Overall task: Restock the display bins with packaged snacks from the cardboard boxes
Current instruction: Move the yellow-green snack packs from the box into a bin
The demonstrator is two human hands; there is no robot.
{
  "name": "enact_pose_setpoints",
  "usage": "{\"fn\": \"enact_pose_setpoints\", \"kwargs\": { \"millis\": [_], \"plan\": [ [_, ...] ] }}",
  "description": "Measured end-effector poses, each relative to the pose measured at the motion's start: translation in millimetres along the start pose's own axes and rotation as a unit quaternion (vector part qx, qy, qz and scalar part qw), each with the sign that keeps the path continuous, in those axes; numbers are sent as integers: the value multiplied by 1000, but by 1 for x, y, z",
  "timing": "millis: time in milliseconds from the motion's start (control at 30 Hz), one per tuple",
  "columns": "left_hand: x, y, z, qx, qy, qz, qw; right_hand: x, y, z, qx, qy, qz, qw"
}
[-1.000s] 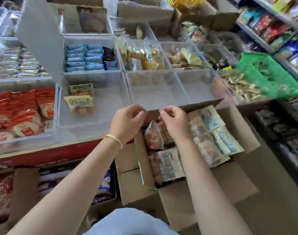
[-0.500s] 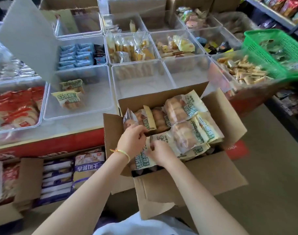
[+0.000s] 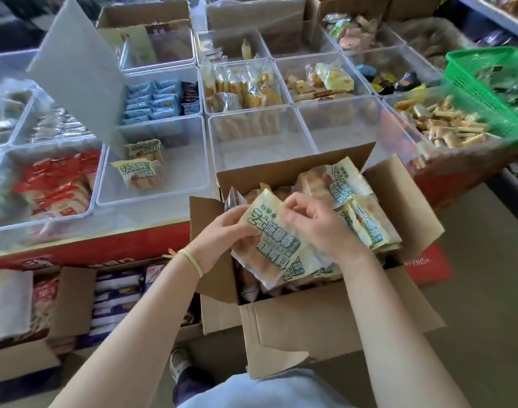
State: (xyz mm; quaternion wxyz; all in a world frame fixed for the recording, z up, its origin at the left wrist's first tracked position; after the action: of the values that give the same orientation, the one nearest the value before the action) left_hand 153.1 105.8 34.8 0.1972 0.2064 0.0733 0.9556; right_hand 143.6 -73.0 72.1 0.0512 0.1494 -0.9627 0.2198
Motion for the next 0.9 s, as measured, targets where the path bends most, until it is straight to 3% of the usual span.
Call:
{"fn": "enact_pose_setpoints", "kwargs": {
  "millis": [167,300,433,500,667,767,900],
  "plan": [
    [12,6,20,52,8,-97,994,-3,-18,-24,-167,25,150,974],
    [23,-10,38,91,33,-32,995,-22,-5,-39,-223,59,238,943],
    [31,-45,56,109,59,1,992,-40,19,-62,-245,76,274,927],
    [34,-72,61,128,78,21,989,-51,37,-72,-226,84,237,941],
    [42,-170,64,161,121,68,977,-92,108,-93,-68,106,52,991],
    [49,-229,61,167,125,80,975,-122,153,-112,-36,131,-25,990],
    [49,-299,63,153,141,128,970,-166,210,-132,-93,184,-62,977]
  ]
}}
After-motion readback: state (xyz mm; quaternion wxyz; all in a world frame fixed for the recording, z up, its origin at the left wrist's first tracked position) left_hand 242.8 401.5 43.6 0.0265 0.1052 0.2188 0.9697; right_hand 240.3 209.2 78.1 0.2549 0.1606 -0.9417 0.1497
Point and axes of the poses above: each hand's wrist, its own x-axis away from the middle knuckle, its own y-axis out of the palm, z = x × y, the point moved 5 cm from there along -x, towards the middle knuckle, and after that the axes turned 12 degrees about x, right-handed, at the moved point
